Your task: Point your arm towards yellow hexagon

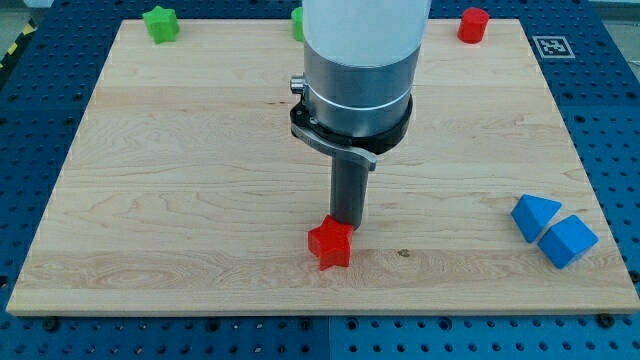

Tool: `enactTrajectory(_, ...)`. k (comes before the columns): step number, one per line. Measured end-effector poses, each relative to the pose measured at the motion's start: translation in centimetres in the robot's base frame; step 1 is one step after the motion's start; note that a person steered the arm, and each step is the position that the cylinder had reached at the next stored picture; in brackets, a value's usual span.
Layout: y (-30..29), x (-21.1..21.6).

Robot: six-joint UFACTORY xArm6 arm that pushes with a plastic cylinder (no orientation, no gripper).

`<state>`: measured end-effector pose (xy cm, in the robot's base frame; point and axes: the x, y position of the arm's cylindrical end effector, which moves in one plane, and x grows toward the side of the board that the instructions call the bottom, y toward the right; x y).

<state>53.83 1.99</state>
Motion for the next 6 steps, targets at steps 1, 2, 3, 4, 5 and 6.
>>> enactTrajectory(1,-1.6,-2.1)
enactTrajectory(2,-4.9,-5.0)
enactTrajectory(3,-5.6,-7.0)
enactTrajectory(4,-5.6,-10.4)
enactTrajectory(5,-6.6,-12.1)
enactTrajectory(6,-7.2,-13.4)
